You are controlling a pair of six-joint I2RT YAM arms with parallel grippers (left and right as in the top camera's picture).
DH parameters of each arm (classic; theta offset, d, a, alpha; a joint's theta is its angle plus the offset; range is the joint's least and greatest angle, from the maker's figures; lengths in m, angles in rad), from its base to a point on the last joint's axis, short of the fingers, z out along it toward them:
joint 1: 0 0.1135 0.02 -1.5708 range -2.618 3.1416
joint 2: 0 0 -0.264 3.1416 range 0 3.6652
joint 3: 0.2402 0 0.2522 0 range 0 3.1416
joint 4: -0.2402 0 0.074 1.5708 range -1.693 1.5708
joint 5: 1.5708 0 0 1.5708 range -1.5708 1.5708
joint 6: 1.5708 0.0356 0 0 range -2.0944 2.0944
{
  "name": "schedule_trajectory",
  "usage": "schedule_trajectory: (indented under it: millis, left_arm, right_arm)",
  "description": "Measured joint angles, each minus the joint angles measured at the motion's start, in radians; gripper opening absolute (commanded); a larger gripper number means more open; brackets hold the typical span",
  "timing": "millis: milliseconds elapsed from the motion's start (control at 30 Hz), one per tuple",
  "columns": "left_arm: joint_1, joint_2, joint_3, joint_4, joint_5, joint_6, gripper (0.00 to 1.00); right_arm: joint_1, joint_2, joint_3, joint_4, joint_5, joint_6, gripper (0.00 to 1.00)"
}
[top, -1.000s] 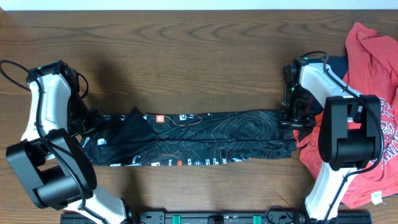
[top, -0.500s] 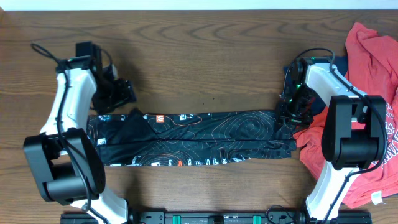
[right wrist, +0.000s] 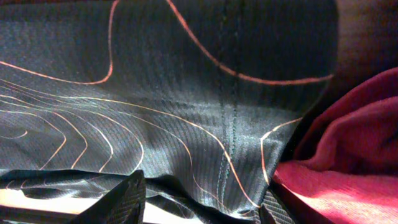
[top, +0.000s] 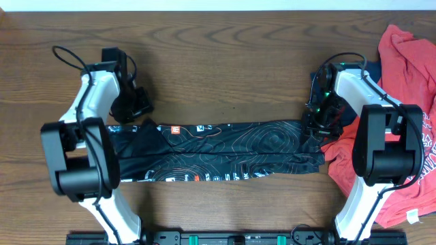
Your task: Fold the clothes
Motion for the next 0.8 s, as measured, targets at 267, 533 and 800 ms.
schedule_trajectory:
  millis: [267, 533, 800]
  left_arm:
    - [-0.018, 0.015, 0.000, -0.003, -0.003, 0.003, 0.41]
    - [-0.031, 0.015, -0.024, 0.012, -0.015, 0.000, 0.31]
    - [-0.031, 0.015, -0.033, 0.019, -0.030, 0.000, 0.06]
  right_arm:
    - [0.000, 0.000, 0.000, -0.003, 0.000, 0.000, 0.52]
    - [0.000, 0.000, 0.000, -0.005, 0.000, 0.000, 0.52]
    - [0.000, 0.000, 0.000, -0.010, 0.000, 0.000, 0.52]
